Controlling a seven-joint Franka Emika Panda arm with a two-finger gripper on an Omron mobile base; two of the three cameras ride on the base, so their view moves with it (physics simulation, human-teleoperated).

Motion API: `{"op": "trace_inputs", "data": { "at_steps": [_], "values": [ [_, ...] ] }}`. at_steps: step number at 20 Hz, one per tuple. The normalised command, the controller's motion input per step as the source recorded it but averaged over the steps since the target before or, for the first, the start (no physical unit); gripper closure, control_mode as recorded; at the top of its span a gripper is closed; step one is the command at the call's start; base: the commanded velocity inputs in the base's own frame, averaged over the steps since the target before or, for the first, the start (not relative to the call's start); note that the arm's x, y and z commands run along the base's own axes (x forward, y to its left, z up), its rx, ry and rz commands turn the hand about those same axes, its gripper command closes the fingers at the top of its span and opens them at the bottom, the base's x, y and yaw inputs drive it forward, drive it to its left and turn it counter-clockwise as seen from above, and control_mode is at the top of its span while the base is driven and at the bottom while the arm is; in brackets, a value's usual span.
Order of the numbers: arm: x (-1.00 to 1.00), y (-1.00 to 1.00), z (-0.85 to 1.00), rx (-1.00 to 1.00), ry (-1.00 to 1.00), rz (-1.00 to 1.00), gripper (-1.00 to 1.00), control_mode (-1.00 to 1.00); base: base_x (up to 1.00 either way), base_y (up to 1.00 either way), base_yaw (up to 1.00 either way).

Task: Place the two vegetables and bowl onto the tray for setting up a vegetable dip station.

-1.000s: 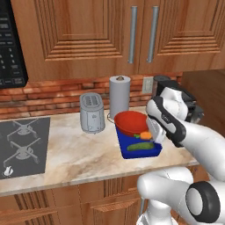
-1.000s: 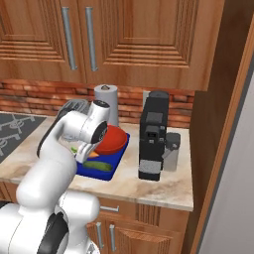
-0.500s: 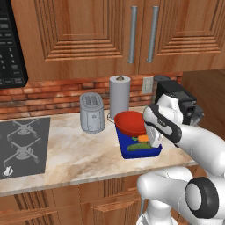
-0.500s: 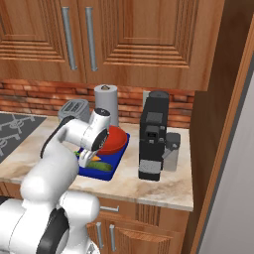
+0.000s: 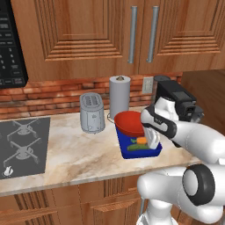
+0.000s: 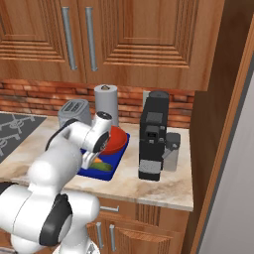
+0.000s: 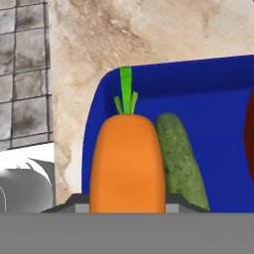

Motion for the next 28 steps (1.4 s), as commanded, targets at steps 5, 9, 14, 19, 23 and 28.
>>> {"op": "trace_inputs", "data": {
  "at_steps": [5, 9, 14, 19, 23, 28],
  "values": [
    [0.07, 0.0, -0.18, 0.0, 0.0, 0.0, 1.0, -1.0, 0.0, 0.0, 0.0],
    [0.03, 0.0, -0.17, 0.01, 0.0, 0.0, 1.0, -1.0, 0.0, 0.0, 0.0],
    [0.06, 0.0, -0.15, 0.01, 0.0, 0.0, 1.0, -1.0, 0.0, 0.0, 0.0],
    [0.04, 0.0, -0.13, 0.0, 0.0, 0.0, 1.0, -1.0, 0.0, 0.0, 0.0],
    [0.13, 0.0, -0.15, 0.0, 0.0, 0.0, 1.0, -1.0, 0.0, 0.0, 0.0],
    [0.14, 0.0, -0.15, 0.0, 0.0, 0.0, 1.0, -1.0, 0.0, 0.0, 0.0]
  ]
}}
